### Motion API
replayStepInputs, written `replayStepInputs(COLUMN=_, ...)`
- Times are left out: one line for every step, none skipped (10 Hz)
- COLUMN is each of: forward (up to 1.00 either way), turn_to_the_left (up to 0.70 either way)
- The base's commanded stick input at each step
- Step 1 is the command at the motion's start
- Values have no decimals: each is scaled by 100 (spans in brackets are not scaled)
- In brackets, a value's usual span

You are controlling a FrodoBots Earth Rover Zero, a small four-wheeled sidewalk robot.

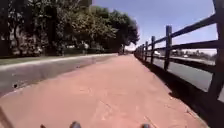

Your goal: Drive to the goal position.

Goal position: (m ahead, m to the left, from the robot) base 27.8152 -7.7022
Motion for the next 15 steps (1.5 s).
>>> replayStepInputs(forward=100, turn_to_the_left=0)
replayStepInputs(forward=100, turn_to_the_left=0)
replayStepInputs(forward=100, turn_to_the_left=0)
replayStepInputs(forward=100, turn_to_the_left=-39)
replayStepInputs(forward=100, turn_to_the_left=-40)
replayStepInputs(forward=100, turn_to_the_left=-38)
replayStepInputs(forward=100, turn_to_the_left=0)
replayStepInputs(forward=100, turn_to_the_left=0)
replayStepInputs(forward=100, turn_to_the_left=0)
replayStepInputs(forward=100, turn_to_the_left=0)
replayStepInputs(forward=100, turn_to_the_left=0)
replayStepInputs(forward=100, turn_to_the_left=0)
replayStepInputs(forward=100, turn_to_the_left=0)
replayStepInputs(forward=100, turn_to_the_left=0)
replayStepInputs(forward=100, turn_to_the_left=0)
